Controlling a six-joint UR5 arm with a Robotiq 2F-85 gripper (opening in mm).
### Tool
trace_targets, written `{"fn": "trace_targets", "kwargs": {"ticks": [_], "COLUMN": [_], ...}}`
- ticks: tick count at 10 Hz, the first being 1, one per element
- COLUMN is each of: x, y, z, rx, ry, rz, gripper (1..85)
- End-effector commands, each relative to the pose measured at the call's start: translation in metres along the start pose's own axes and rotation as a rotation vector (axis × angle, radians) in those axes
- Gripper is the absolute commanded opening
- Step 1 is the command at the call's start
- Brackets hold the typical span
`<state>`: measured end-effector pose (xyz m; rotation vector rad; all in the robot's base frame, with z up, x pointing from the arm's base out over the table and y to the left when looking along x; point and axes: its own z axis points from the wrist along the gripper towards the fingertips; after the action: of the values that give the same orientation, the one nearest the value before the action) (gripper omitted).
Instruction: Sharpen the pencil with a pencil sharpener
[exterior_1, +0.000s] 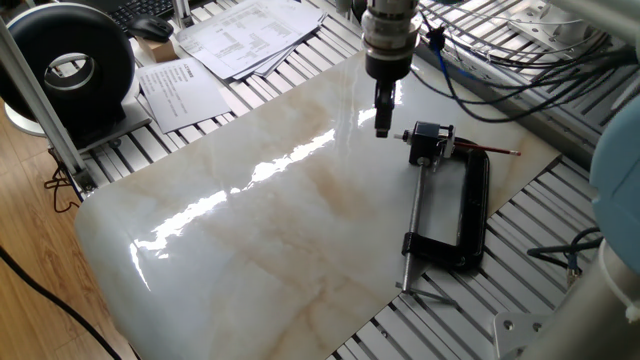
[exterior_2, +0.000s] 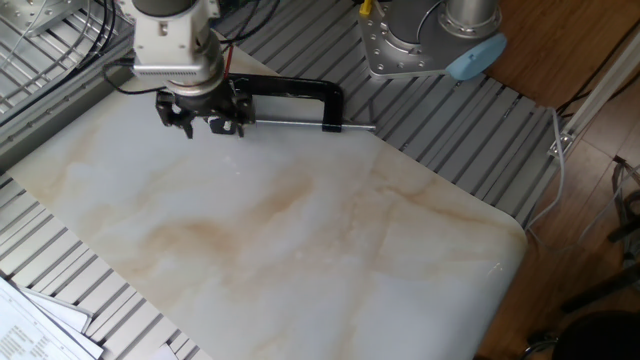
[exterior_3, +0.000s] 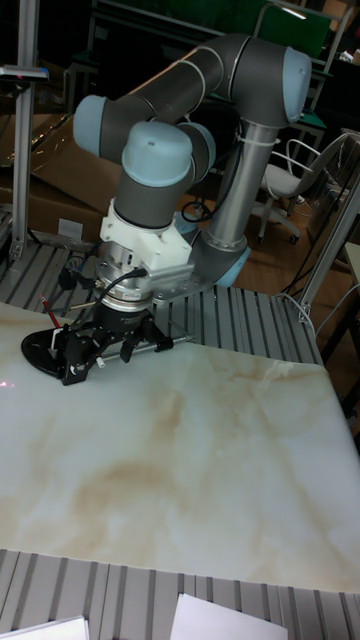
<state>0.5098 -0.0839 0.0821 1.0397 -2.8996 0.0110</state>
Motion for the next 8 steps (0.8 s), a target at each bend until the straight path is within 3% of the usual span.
{"fn": "trace_targets", "kwargs": {"ticks": [1,2,3,8], "x": [-0.009,-0.006,0.001,0.016], "y": [0.009,0.012,0.012,0.011], "z": [0.009,0.011,0.011,0.018], "rx": [-0.043,-0.072,-0.066,-0.048], "ry": [-0.057,-0.073,-0.066,-0.071], "rz": [0.024,0.04,0.043,0.047], "gripper": [68.7,63.3,54.3,45.0]}}
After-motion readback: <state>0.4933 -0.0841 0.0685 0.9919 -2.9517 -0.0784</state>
